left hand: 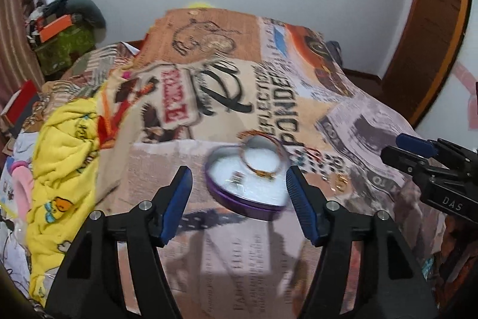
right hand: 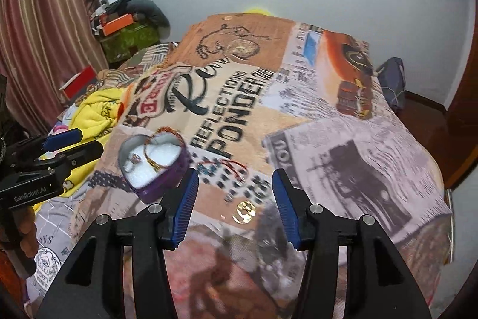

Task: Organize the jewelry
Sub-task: 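Move both tools back to the remaining rings on the cover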

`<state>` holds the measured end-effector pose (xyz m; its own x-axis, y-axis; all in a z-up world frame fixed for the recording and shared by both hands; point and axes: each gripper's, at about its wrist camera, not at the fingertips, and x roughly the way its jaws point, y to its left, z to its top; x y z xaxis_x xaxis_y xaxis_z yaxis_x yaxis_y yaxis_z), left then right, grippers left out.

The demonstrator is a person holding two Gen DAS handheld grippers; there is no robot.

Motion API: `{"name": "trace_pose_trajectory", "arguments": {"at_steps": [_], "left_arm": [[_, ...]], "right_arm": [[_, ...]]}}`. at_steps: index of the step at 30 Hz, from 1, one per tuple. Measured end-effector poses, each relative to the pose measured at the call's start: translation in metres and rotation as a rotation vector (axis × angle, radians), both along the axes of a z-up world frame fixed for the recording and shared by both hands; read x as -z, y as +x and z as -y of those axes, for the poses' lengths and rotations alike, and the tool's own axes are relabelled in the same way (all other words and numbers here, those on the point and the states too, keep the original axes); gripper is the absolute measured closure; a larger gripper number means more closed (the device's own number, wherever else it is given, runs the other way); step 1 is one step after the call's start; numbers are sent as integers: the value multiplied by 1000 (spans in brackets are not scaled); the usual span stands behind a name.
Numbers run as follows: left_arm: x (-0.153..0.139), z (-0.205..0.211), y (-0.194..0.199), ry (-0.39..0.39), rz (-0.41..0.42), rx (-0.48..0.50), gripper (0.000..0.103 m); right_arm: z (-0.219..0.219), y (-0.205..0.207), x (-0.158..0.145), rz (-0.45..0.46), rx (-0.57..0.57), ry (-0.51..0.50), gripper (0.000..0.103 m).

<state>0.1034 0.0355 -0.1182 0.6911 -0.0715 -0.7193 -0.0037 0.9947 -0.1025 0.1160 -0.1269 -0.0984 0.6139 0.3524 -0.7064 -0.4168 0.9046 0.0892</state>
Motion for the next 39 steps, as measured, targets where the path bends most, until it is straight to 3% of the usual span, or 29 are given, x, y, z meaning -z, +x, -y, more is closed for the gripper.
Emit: {"name": "trace_pose_trajectory", "arguments": {"at_steps": [13, 15, 20, 22, 33, 37, 39], "left_arm": [[26, 79, 25, -58, -93, 185, 39], [31, 85, 30, -74, -108, 200, 44], [46, 99, 44, -97, -149, 239, 77], [52, 103, 50, -98, -162, 244, 83], [83, 109, 82, -37, -217, 220, 86], [86, 110, 87, -48, -214, 220, 87], [88, 109, 89, -61, -215, 221, 95]], "right_arm": [[55, -7, 17, -50, 93, 1, 55], [61, -8, 18, -56, 104, 4, 55], [70, -7, 25, -78, 114, 8, 55], [72, -6, 29, -92, 112, 8, 55], [71, 3, 47, -143, 88, 20, 55], [67, 7, 51, -154, 76, 27, 55], [65, 8, 52, -162, 69, 34, 55]]}}
